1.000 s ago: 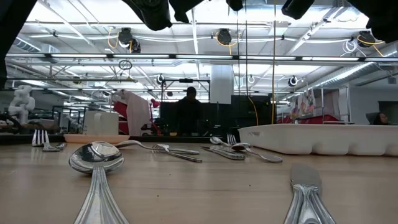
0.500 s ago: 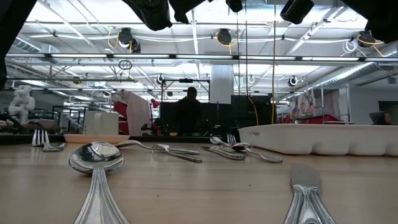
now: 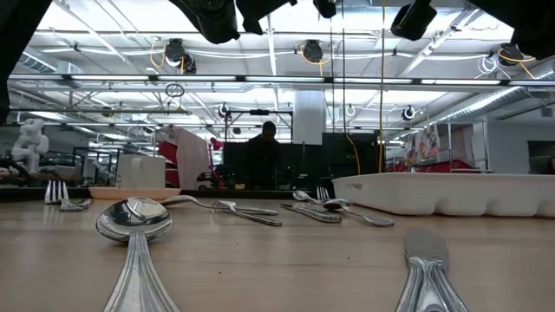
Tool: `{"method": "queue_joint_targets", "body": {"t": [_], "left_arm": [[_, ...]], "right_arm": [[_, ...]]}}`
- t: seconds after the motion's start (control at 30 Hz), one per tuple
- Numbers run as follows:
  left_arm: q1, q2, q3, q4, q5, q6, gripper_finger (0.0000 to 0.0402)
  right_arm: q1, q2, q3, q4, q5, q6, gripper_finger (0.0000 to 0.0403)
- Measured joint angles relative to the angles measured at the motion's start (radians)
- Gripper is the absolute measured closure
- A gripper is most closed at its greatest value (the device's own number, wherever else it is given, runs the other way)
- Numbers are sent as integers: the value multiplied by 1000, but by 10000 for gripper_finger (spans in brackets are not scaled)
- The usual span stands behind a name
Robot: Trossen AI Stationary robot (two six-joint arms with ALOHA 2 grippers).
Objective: Sort silverware
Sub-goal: Put the silver fork into the silverware rack
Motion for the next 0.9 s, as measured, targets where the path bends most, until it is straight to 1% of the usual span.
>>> {"method": "queue_joint_targets", "body": {"t": [0.07, 0.2, 0.33, 0.4, 0.5, 0.6, 0.7, 0.8, 0.9], "left_arm": [[4, 0, 0, 0, 0, -4, 392], [29, -2, -1, -32, 7, -88, 392], [58, -30, -1, -201, 8, -126, 393], [68, -51, -2, -307, -17, -124, 393], [85, -70, 0, -415, -37, -138, 393], [97, -72, 1, -471, -69, -164, 394], [103, -72, 1, -511, -108, -192, 394], [110, -72, 1, -550, -173, -215, 394], [114, -55, 1, -549, -243, -260, 394]], "right_arm": [[1, 0, 0, -17, 36, -26, 349], [-5, -4, -1, -96, 108, -98, 306], [-12, -31, -18, -241, 169, -132, 259], [-12, -56, -27, -303, 179, -128, 241], [-12, -118, -34, -382, 178, -131, 223], [-12, -229, -39, -501, 175, -132, 216], [-12, -378, -39, -674, 174, -127, 216], [-10, -539, -39, -850, 165, -100, 216], [-10, -688, -39, -970, 152, -93, 216]]}}
